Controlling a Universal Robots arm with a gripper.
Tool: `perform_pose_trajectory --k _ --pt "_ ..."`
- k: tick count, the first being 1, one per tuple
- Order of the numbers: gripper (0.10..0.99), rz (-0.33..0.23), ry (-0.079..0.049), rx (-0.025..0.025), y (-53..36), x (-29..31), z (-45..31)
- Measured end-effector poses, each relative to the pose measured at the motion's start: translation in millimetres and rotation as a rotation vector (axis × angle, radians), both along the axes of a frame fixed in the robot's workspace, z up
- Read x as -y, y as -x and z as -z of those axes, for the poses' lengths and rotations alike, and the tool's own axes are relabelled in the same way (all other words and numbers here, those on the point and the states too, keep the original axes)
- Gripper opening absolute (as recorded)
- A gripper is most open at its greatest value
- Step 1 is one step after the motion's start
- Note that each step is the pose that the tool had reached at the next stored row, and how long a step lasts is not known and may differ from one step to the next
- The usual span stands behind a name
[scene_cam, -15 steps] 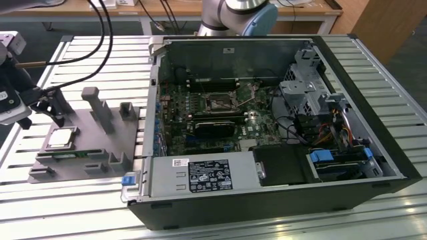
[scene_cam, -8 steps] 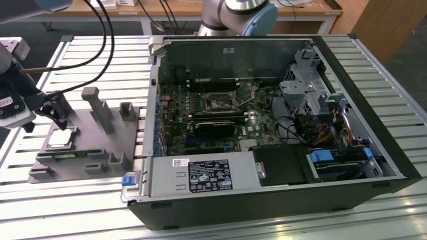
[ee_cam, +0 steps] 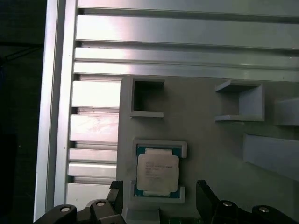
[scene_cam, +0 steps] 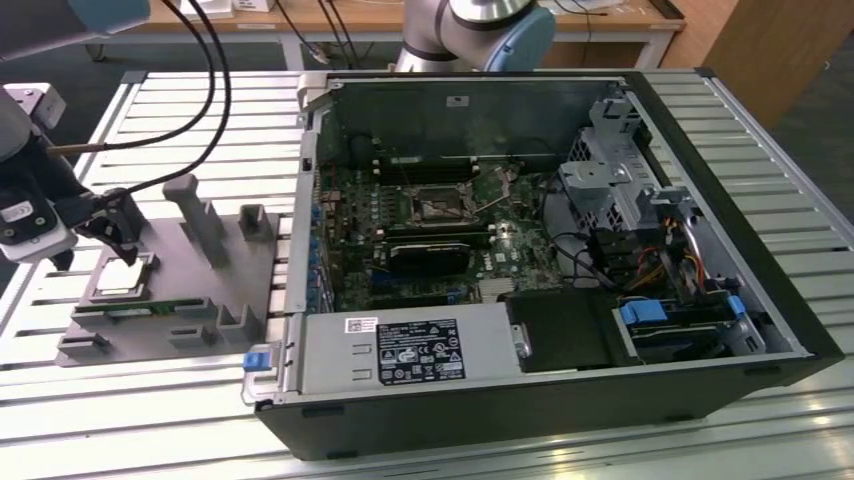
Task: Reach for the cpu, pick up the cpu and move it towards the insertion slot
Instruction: 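Pick up the cpu and move it towards the insertion slot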
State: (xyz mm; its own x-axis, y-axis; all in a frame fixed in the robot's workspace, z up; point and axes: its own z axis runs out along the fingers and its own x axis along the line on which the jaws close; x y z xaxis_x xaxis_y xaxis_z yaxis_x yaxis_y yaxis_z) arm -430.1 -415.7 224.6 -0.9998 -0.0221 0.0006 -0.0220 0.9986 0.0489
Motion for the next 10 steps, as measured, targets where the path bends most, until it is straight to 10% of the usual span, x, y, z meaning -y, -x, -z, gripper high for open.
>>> perform_pose_trajectory --k 10 --pt "0.722 0.000 0.000 0.0008 0.1 -1.7 14.7"
